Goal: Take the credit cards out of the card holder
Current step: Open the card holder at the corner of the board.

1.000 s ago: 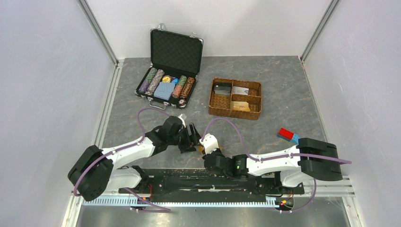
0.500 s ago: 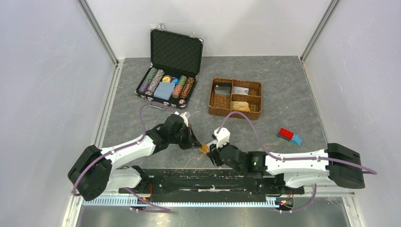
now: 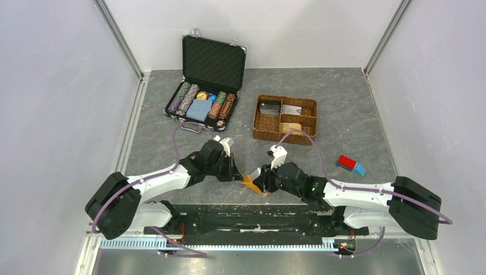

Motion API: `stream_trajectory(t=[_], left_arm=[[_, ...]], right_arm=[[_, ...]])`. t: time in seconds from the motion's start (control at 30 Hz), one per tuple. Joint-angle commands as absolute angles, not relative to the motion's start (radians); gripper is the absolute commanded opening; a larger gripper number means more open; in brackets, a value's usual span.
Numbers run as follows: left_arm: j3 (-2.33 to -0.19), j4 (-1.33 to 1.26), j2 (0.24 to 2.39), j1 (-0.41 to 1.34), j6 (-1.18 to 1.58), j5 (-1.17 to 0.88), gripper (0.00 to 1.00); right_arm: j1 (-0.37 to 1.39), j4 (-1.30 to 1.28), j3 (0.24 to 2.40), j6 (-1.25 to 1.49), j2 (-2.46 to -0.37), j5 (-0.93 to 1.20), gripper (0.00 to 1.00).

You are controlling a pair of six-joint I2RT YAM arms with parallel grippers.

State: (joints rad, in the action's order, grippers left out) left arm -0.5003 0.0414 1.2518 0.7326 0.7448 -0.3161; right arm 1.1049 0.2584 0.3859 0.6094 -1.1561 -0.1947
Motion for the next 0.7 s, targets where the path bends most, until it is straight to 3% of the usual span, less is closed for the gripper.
stream_trajectory(t=[0.0, 0.13, 0.67], left_arm=[[-0.488, 0.043, 1.268, 0.735, 0.647, -0.329, 0.03], [-0.503, 0.054, 1.288, 0.735, 0.644, -0.331, 0.03], [-0.5, 0.003, 1.312, 0.736, 0.638, -0.376, 0.03]], right_arm=[[1.064, 0.264, 0.358, 0.589, -1.142, -0.141, 0.43], [1.06, 0.266, 0.353, 0.573, -1.075, -0.088, 0.52], [1.019, 0.225, 0.304, 0.606, -1.064, -0.117, 0.51]])
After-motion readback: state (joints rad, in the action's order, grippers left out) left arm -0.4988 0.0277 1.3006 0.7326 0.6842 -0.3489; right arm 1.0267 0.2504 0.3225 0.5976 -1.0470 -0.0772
